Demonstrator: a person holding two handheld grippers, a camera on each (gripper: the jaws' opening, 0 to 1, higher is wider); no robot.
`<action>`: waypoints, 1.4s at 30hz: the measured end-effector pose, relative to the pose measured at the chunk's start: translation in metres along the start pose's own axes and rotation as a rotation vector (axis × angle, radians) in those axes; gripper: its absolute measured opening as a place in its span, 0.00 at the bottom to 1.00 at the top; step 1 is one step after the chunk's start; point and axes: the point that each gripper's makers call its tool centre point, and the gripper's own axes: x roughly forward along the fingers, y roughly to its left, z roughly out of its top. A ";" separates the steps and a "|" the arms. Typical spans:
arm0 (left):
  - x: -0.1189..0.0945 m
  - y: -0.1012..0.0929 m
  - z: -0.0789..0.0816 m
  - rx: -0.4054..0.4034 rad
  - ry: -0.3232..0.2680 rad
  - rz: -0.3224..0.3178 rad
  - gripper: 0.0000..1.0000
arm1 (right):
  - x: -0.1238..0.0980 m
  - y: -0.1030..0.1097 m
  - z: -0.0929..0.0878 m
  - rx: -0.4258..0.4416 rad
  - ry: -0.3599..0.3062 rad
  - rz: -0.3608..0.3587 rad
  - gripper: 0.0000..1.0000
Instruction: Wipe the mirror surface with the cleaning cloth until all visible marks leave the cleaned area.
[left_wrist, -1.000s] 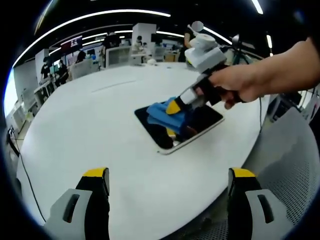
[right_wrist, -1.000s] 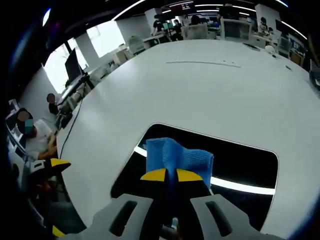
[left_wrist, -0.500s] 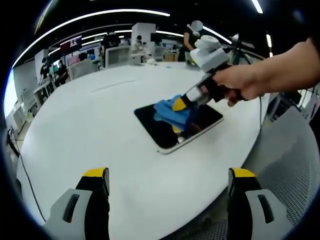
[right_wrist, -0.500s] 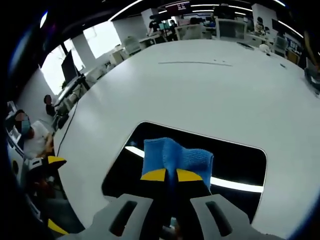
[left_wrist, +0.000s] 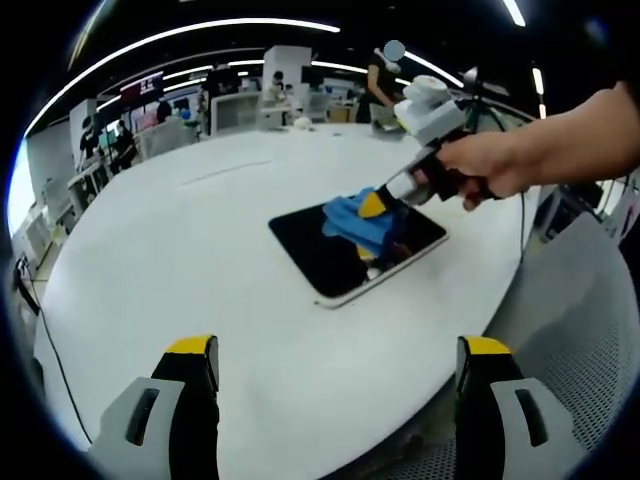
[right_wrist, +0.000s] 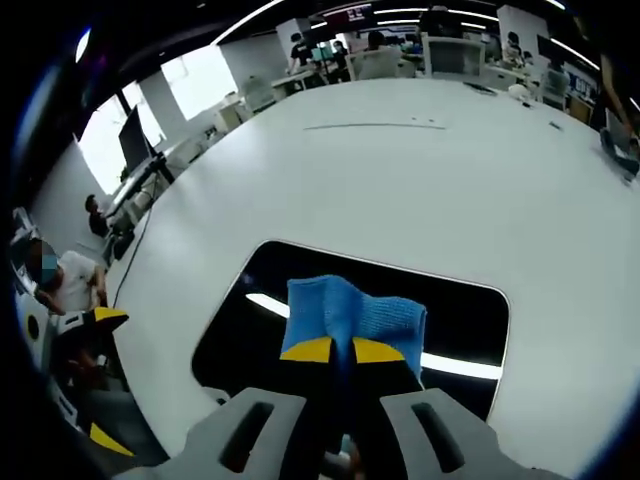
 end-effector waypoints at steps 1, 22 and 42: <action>0.000 0.000 0.000 0.000 0.000 0.001 0.99 | -0.001 -0.002 0.000 0.002 0.000 -0.001 0.01; -0.002 0.004 0.001 -0.001 -0.007 0.021 0.99 | -0.019 -0.040 -0.012 -0.001 0.012 -0.020 0.00; -0.003 0.007 0.001 -0.005 -0.010 0.036 0.99 | -0.032 -0.064 -0.018 0.007 0.023 -0.027 0.01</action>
